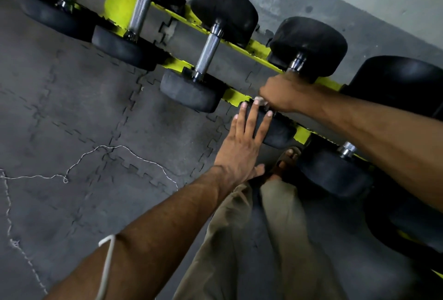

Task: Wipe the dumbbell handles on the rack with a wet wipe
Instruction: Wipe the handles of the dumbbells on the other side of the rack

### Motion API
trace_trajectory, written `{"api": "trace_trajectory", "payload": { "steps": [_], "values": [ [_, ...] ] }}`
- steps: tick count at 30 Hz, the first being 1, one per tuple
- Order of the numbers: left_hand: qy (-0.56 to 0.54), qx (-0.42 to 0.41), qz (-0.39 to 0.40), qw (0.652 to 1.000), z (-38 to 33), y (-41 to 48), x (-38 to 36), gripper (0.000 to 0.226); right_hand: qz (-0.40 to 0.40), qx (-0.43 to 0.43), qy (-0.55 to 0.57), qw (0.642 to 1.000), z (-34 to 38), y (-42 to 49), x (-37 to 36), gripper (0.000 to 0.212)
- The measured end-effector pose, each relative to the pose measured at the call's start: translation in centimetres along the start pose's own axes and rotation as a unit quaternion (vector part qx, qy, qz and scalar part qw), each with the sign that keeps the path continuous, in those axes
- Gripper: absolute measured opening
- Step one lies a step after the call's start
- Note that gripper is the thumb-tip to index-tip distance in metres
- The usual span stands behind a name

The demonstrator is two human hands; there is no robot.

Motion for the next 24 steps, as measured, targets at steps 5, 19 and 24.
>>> {"api": "trace_trajectory", "payload": {
  "steps": [5, 19, 24],
  "values": [
    [0.009, 0.0, 0.007, 1.0, 0.1, 0.0, -0.2, 0.143, 0.032, -0.019, 0.111, 0.993, 0.7, -1.0, -0.6, 0.021],
    [0.031, 0.011, 0.01, 0.999, 0.0, 0.0, 0.2, 0.142, -0.021, 0.0, 0.199, 0.98, -0.5, -1.8, -0.1, 0.019],
    [0.028, 0.023, 0.007, 0.999, -0.3, -0.1, 0.2, 0.144, -0.119, -0.046, 0.156, 0.98, -1.9, -3.4, -1.1, 0.015]
  ]
}}
Point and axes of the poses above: each hand's wrist, its own y-axis towards the middle knuckle, its own x-axis out of the back of the hand, z = x × y, the point moved 4 cm from there along y, towards the middle knuckle, and after that the axes turned 7 degrees about -y, right-handed, at the moved point
